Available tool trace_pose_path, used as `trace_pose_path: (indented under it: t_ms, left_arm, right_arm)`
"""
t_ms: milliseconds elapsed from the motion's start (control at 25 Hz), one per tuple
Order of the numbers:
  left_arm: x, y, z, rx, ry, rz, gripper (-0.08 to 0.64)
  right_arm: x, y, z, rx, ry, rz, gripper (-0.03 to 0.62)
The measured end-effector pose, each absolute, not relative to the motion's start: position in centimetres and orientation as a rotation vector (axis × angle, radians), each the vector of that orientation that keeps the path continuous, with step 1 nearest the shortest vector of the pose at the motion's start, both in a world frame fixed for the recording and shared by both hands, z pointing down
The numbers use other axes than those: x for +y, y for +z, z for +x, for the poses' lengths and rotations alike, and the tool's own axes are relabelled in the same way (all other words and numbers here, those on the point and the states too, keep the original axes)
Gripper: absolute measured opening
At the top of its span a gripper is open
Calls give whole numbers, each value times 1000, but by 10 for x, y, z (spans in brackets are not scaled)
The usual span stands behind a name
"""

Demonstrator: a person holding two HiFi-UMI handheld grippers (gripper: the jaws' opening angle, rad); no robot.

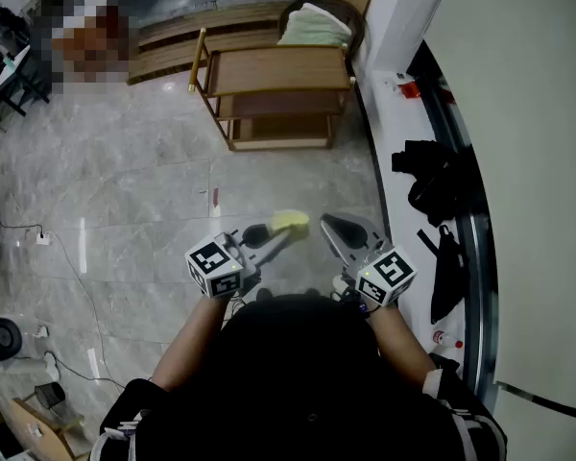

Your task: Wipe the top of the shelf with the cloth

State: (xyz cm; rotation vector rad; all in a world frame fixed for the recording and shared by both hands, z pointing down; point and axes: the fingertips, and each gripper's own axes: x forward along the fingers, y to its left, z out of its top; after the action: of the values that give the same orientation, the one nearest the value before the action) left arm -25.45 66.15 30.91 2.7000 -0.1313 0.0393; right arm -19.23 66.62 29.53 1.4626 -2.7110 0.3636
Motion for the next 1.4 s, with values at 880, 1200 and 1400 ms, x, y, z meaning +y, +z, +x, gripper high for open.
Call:
trace_pose_path:
  t_ms: [880, 1200, 1400]
  left_arm:
    - [637, 312, -262, -321, 63, 2724, 32]
    - [656, 315, -229, -328, 117, 2701, 32]
    - [657, 316, -220, -311, 135, 2691, 32]
  right_arm:
    - [657, 281, -139, -2733, 130, 1447, 34]
    - [677, 286, -80, -2601, -12, 1371, 33]
    - [682, 279, -40, -2592, 36, 1431, 34]
